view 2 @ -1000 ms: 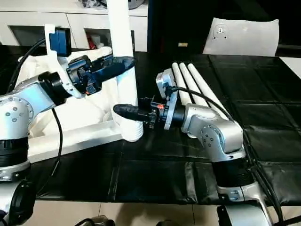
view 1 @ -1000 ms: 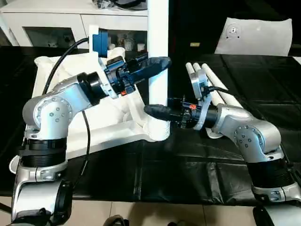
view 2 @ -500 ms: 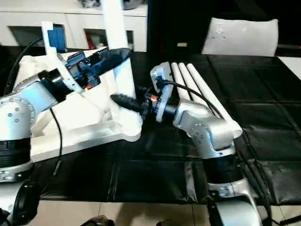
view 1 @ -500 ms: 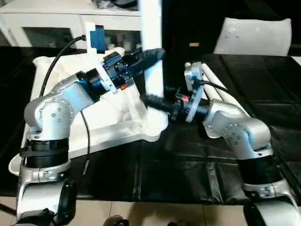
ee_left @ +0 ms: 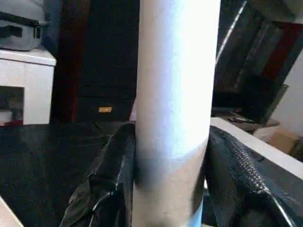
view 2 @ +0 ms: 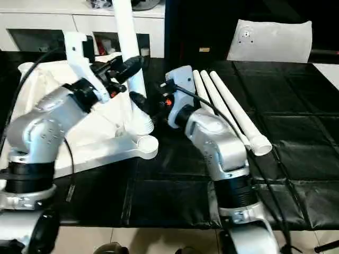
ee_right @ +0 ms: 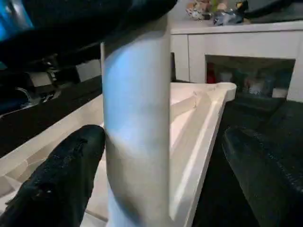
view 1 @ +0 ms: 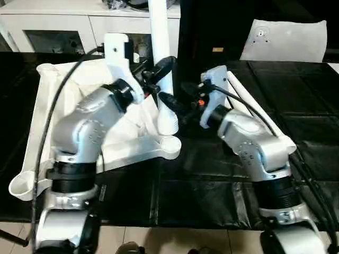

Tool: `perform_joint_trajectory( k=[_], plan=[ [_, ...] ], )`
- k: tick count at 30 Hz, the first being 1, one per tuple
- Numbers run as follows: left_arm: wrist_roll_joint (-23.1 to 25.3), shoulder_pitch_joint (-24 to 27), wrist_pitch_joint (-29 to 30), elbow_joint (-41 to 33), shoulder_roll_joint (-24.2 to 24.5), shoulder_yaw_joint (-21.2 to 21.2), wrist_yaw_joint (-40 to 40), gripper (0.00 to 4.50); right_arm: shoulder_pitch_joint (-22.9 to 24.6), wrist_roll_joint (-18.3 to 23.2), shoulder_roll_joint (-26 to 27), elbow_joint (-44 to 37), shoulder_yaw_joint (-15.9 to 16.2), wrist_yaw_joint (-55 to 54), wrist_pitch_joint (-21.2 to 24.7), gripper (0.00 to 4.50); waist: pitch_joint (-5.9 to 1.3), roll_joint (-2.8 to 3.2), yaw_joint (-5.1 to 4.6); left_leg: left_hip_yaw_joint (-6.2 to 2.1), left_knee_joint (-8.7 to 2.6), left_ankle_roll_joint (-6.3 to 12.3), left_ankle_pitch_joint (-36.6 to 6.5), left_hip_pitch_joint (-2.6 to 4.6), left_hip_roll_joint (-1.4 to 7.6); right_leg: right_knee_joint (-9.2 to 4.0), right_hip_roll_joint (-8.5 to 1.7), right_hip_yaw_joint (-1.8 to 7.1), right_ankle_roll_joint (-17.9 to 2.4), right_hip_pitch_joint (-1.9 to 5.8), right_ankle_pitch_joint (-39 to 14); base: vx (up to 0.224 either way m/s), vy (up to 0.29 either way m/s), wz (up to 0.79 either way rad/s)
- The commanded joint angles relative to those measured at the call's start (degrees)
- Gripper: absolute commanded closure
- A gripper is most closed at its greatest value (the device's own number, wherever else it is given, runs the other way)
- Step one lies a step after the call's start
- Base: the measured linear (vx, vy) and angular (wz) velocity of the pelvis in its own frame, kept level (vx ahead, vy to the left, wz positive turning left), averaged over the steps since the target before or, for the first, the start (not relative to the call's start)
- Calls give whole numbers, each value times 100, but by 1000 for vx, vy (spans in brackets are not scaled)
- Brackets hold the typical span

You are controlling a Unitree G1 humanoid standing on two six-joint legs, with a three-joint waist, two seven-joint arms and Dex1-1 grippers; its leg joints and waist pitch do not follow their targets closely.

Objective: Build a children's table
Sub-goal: Pick table leg

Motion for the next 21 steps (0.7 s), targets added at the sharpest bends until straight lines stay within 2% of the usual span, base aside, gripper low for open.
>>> perform_joint_trajectory(
  k=[1, 2, 3, 5, 7, 9, 10, 11, 13, 14, 15, 16, 19, 20, 21],
  plan=[
    [86, -75, -64, -190, 18, -118, 7, 268, -17, -68, 55, 2, 19, -136, 89, 24, -451, -68, -5, -42, -369, -7, -288, 17, 243, -429, -575, 322, -665, 362, -1004, 0, 0, 0],
    [59, -72, -37, -204, 4, -115, 11, 268, -25, -80, 78, 45, 42, -142, 97, 24, -447, -50, -7, -44, -371, -20, -292, 16, 245, -424, -578, 322, -667, 354, -1011, 0, 0, 0],
    [62, -72, -34, -205, 6, -117, 13, 268, -27, -82, 79, 50, 46, -141, 100, 23, -446, -65, -11, -40, -370, -21, -306, 16, 242, -430, -574, 321, -660, 353, -1020, 0, 0, 0],
    [77, -58, -6, -257, -10, -119, 18, 268, -50, -101, 107, 107, 87, -152, 142, 23, -445, -45, -10, -43, -368, -31, -301, 15, 238, -426, -575, 324, -656, 354, -989, 0, 0, 0],
    [78, -48, 9, -281, -27, -111, 43, 268, -57, -97, 124, 117, 88, -163, 165, 23, -446, -67, -13, -41, -370, -32, -304, 15, 240, -427, -574, 324, -652, 358, -966, 0, 0, 0],
    [63, -41, 31, -339, -40, -116, 44, 268, -83, -164, 142, 175, 98, -241, 166, 23, -443, -58, -13, -41, -369, -34, -304, 12, 239, -427, -581, 325, -660, 353, -977, 0, 0, 0],
    [84, -43, 62, -400, -10, -146, 35, 268, -105, -193, 193, 255, 76, -290, 131, 52, -450, -42, -6, -47, -370, -53, -299, 18, 245, -413, -583, 322, -673, 354, -965, 0, 0, 0],
    [95, -47, 67, -417, 20, -173, -1, 268, -116, -196, 214, 282, 68, -295, 106, 52, -443, -62, -18, -43, -374, -54, -323, 18, 246, -423, -578, 323, -673, 347, -968, 0, 0, 0],
    [79, -62, 90, -428, 54, -192, -58, 268, -139, -161, 261, 314, 41, -281, 64, 72, -443, -62, -15, -43, -374, -47, -328, 15, 243, -419, -582, 325, -672, 354, -957, 0, 0, 0],
    [63, -64, 103, -435, 54, -188, -67, 268, -144, -141, 277, 321, 28, -275, 50, 85, -441, -41, -16, -43, -372, -57, -353, 18, 242, -423, -577, 327, -653, 347, -960, 0, 0, 0],
    [75, -92, 105, -435, 61, -195, -68, 268, -159, -136, 268, 346, 38, -239, 30, 85, -439, -71, -13, -44, -378, -56, -348, 20, 242, -416, -581, 325, -648, 355, -983, 0, 0, 0],
    [79, -98, 99, -436, 72, -199, -81, 268, -163, -142, 268, 356, 46, -235, 23, 103, -441, -19, 1, -49, -375, -69, -351, 23, 241, -417, -586, 325, -648, 349, -1000, 0, 0, 0],
    [100, -102, 125, -435, 109, -214, -107, 268, -180, -147, 269, 404, 41, -213, 0, 115, -440, -59, -15, -43, -377, -75, -373, 23, 240, -424, -579, 327, -636, 351, -1009, 0, 0, 0],
    [80, -94, 139, -434, 97, -210, -121, 269, -177, -172, 261, 412, 43, -215, -24, 135, -439, -40, -10, -45, -377, -79, -370, 22, 242, -423, -582, 327, -634, 349, -1005, 0, 0, 0],
    [80, -94, 139, -434, 97, -210, -121, 269, -177, -172, 261, 412, 43, -215, -24, 145, -441, -47, -13, -44, -374, -80, -359, 23, 243, -421, -577, 328, -633, 348, -977, 0, 0, 0]
  ],
)
